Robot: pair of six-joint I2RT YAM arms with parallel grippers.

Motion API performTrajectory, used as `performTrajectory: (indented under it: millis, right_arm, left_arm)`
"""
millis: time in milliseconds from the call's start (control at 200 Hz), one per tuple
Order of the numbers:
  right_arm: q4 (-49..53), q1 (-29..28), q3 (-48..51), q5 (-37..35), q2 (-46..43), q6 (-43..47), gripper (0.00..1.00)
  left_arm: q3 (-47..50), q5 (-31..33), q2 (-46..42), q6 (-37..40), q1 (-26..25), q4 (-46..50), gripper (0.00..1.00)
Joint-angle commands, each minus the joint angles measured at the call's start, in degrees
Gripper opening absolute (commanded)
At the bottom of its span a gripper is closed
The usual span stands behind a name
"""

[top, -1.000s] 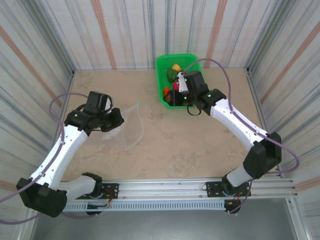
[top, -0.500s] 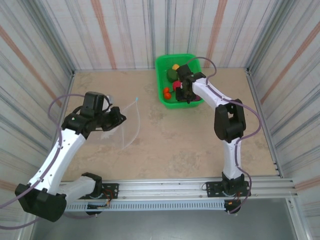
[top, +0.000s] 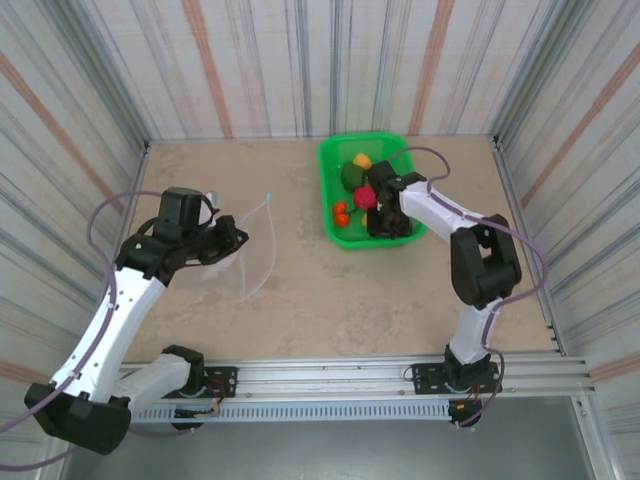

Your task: Place the food in the zip-top bag and seal the zipper

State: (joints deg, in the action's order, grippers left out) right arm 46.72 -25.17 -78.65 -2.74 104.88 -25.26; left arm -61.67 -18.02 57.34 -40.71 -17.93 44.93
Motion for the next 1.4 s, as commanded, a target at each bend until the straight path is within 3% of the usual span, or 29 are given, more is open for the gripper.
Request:
performTrajectory:
  millis: [0,275,491,676,751,1052,1292,1393]
  right_arm:
    - [0.9,-5.0,8.3,-0.3,-9.6,-4.2,0.43]
    - [8.0,-13.5,21.5,-1.4,-25.3,-8.5,0.46]
    - [7.3,-9.8,17.7,-2.3,-30.5,-8.1,0.59]
    - [0.8,-6.7,11.3,0.0,-23.7,-8.7,0.8]
    - [-0.3,-5.9,8.2,-0.1,-18.9,-8.6,0.83]
    - [-1.1,-4.0,0.3,-3.5,-2.2,-10.9,0.85]
    - [-3.7,-3.8,-0.5,-2.8,3.1,-10.5,0.84]
    - [-4.4,-3.1,-0.8,-2.8,4.5,-9.3,0.79]
  left_arm:
    - [1.1,-0.6,-1.8,0.5,0.6,0.9,0.0]
    - [1.8,-6.1,-1.8,1.2,0.3,0.0,0.0]
    - [1.6,-6.8,-0.4,0.4,-1.0,-2.5,0.0]
    - [-0.1,-6.6,2.4,0.3,-1.8,-2.7,0.0]
    - [0.2,-6.2,2.3,-0.2,-2.1,-3.8,0.0]
    - [2.1,-6.7,1.5,0.0,-2.3,-4.7,0.0]
    - [4.7,-6.9,1.1,-0.4,-2.3,-5.7,0.0]
    - [4.7,-7.6,1.4,-1.0,-2.6,-6.4,0.0]
